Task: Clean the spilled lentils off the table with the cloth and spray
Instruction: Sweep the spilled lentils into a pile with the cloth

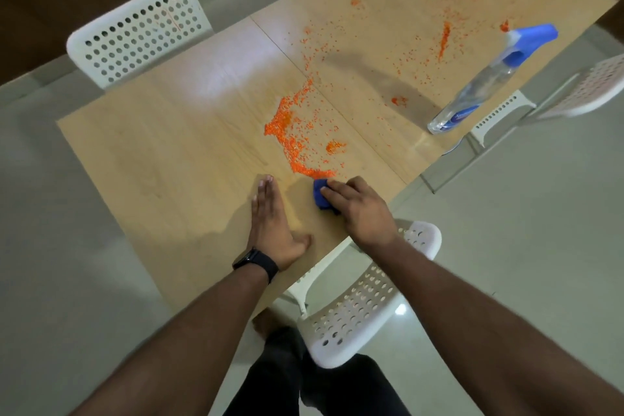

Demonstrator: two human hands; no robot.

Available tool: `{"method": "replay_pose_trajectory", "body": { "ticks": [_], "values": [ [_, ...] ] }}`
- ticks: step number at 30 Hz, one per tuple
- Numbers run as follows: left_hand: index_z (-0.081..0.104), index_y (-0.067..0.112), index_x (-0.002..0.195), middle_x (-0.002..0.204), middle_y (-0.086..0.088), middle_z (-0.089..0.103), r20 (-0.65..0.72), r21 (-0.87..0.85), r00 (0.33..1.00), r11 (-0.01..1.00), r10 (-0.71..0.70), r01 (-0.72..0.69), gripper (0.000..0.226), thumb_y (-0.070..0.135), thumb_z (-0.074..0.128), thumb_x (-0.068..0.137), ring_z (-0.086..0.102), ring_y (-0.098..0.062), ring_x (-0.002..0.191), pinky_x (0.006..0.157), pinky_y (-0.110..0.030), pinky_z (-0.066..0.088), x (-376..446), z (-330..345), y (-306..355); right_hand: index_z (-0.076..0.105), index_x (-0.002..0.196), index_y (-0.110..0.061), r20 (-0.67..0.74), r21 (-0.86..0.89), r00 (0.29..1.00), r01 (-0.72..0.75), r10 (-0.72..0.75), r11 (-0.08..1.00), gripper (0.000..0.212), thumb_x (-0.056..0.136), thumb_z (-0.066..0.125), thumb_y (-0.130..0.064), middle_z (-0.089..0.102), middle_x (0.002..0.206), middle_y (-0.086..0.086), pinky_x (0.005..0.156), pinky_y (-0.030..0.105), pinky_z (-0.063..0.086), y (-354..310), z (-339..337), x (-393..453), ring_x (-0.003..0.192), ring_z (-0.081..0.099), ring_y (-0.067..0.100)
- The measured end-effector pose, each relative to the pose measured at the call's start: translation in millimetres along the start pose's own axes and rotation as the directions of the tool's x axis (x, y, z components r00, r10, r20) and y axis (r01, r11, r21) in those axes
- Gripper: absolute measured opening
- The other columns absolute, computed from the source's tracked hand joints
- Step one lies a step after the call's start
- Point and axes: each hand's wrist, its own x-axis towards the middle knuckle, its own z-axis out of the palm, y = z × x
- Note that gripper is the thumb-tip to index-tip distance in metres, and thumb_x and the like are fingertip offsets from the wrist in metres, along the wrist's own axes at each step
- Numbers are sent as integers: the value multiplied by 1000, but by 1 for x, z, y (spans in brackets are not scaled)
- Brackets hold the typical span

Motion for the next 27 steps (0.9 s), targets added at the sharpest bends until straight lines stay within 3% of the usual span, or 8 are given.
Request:
{"method": "replay_pose_trajectory", "body": {
  "ticks": [6,10,16,22,27],
  "values": [
    [-22,11,161,173,-8,-15,-22,-14,998,998,-59,59,153,51,91,67,-18,-19,158,130,-40,-5,16,0,10,71,133,-15,67,56,984,162,-166,985,56,85,42,-8,68,138,4,84,45,58,7,12,-42,110,62,35],
    [-23,10,161,173,-9,-16,-101,-28,989,994,-104,101,157,63,89,63,-18,-19,159,129,-39,-7,28,7,19,72,132,-15,34,35,966,254,-255,967,44,91,55,-14,69,137,3,86,40,57,50,7,18,107,62,33],
    [-25,12,160,172,-7,-21,-119,-25,962,970,-245,244,158,75,82,63,-18,-21,158,127,-36,-12,37,10,42,70,134,-16,51,38,980,192,-194,981,42,93,62,-11,68,139,5,81,44,58,83,-11,100,103,58,35],
    [-24,16,161,172,-3,-20,-150,-127,928,938,-340,323,159,71,87,61,-19,-19,158,129,-37,-9,52,15,63,68,137,-17,30,116,967,247,-252,962,55,83,63,-7,65,143,3,83,42,56,94,-18,65,110,56,32],
    [-24,15,161,173,-4,-19,-151,-122,927,937,-345,329,162,67,91,59,-19,-20,158,130,-41,-6,71,12,69,74,127,-21,92,69,893,435,-440,898,53,86,41,-23,71,133,-1,80,39,56,112,-8,42,108,59,27]
  ]
}}
